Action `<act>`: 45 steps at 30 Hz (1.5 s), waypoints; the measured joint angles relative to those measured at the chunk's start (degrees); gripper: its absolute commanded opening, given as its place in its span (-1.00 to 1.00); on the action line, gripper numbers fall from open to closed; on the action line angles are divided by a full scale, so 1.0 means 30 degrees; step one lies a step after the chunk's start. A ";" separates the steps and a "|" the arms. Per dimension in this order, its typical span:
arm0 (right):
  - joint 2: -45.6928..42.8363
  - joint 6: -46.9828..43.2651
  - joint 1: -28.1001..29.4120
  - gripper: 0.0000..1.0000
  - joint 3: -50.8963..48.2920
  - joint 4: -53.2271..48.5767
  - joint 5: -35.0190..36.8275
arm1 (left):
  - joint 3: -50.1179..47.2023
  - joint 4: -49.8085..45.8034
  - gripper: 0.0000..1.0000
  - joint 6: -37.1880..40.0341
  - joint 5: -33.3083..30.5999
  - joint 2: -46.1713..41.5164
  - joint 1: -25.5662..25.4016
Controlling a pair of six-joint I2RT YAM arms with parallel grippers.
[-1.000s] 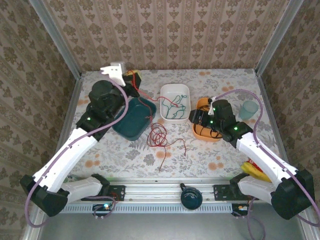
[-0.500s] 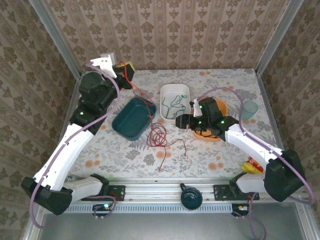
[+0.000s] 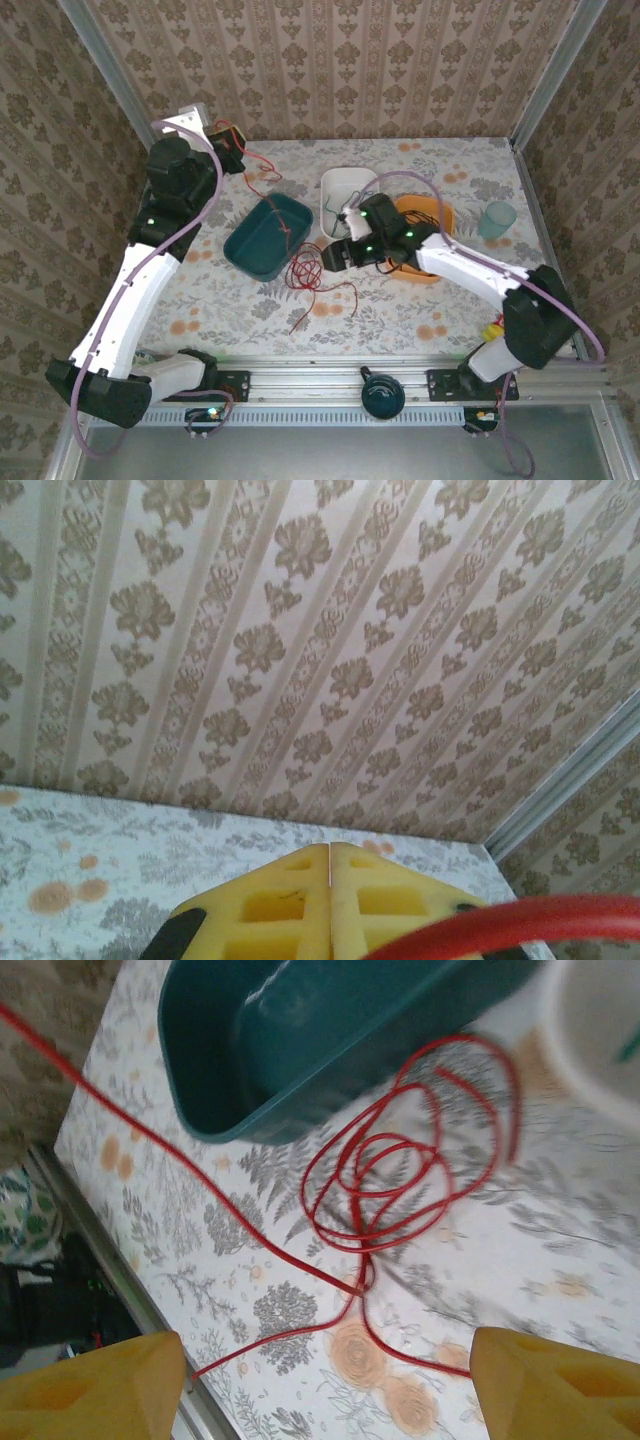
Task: Untangle the cables
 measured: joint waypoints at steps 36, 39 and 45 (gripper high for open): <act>0.4896 -0.1960 0.0714 -0.99 -0.0204 -0.3526 0.1654 | 0.0874 -0.3789 -1.00 0.1894 -0.1923 -0.1632 0.1923; 0.4371 -0.1836 0.0583 -0.99 -0.0306 -0.3213 0.1603 | 0.0226 -0.3614 -1.00 0.1887 -0.1821 -0.1107 0.1923; 0.3738 -0.1749 0.0437 -0.99 -0.0306 -0.2630 0.1224 | -0.1923 -0.2499 -1.00 0.1894 -0.1974 0.0051 0.1923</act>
